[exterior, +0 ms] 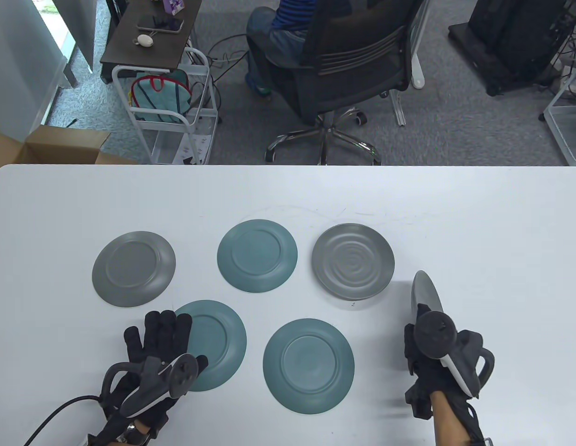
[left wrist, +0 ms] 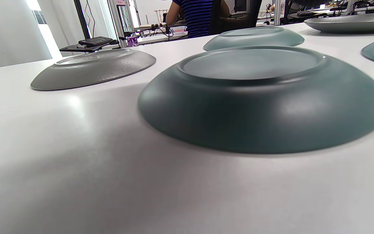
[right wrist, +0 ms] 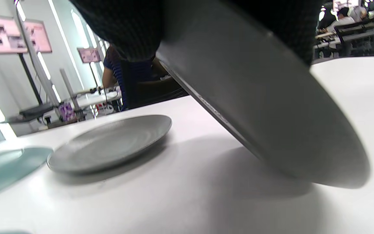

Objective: Flip plate to back facing up

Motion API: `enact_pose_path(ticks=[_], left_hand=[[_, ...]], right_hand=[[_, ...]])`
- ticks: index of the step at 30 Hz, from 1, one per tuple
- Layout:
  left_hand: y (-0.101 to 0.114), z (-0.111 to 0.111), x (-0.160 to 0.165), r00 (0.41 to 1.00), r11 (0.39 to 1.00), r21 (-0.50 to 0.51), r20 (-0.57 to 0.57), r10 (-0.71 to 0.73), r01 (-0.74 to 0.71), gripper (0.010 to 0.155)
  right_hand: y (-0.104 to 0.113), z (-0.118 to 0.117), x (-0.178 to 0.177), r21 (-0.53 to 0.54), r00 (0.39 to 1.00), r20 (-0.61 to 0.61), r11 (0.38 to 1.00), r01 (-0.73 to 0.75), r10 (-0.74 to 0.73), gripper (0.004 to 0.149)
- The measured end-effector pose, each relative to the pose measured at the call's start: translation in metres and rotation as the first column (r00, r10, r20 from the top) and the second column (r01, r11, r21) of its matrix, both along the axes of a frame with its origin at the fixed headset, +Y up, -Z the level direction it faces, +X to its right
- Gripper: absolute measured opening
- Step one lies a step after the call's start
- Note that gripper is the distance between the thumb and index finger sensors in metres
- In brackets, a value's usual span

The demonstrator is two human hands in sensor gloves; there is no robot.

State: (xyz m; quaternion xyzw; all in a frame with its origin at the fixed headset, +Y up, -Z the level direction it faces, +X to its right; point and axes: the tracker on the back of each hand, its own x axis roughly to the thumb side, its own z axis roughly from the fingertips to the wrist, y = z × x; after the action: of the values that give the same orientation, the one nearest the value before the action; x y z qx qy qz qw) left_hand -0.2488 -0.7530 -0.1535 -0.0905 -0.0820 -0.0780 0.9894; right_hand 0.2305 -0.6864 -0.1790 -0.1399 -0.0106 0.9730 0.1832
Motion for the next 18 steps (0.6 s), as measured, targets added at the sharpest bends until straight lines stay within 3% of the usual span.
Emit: enact_pose_path(ticks=[5, 9, 18], left_hand=[[0.000, 0.000, -0.001, 1.000, 1.000, 0.008, -0.005, 0.001, -0.001, 0.088], [0.001, 0.001, -0.001, 1.000, 1.000, 0.013, -0.005, 0.002, -0.002, 0.088], [-0.003, 0.000, -0.001, 1.000, 1.000, -0.004, -0.005, -0.002, 0.002, 0.088]], right_hand=[[0.011, 0.006, 0.024, 0.057, 0.975, 0.065, 0.977, 0.207, -0.210, 0.054], [0.011, 0.011, 0.048, 0.091, 0.920, 0.118, 0.927, 0.364, -0.373, 0.055], [-0.004, 0.018, 0.077, 0.119, 0.837, 0.198, 0.860, 0.496, -0.510, 0.061]])
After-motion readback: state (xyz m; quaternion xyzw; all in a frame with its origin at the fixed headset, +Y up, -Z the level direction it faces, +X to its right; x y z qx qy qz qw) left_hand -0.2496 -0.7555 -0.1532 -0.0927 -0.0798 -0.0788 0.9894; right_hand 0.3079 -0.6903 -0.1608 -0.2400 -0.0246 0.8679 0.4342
